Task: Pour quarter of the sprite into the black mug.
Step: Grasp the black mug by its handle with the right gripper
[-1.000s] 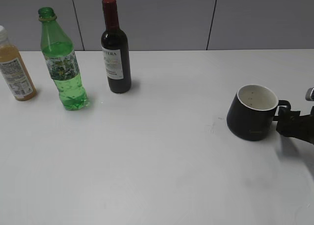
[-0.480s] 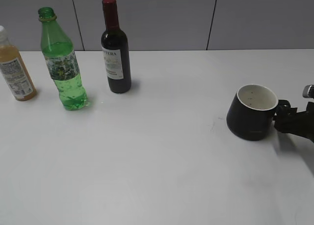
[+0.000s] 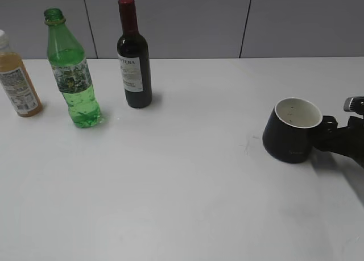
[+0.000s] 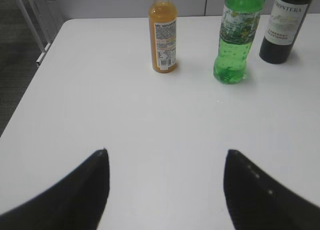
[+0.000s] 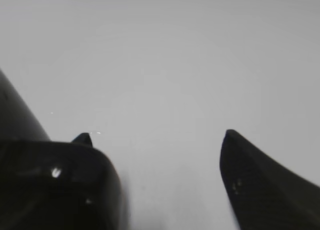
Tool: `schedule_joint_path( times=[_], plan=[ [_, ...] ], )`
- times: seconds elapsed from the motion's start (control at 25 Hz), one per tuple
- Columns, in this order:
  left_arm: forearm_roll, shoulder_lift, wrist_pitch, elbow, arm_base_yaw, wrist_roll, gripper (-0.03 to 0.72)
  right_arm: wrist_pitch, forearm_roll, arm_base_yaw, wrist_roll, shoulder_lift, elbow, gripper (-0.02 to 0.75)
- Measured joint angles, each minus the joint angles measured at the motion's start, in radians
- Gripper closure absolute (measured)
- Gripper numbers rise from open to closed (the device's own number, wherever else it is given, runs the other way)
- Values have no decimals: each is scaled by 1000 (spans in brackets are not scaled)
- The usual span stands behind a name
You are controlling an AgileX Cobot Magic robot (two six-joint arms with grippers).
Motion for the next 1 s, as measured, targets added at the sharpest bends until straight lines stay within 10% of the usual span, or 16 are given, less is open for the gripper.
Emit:
schedule_joint_path(
  times=[1.0],
  plan=[
    [0, 0, 0, 0, 0, 0, 146, -1, -20, 0, -1, 7, -4, 518]
  ],
)
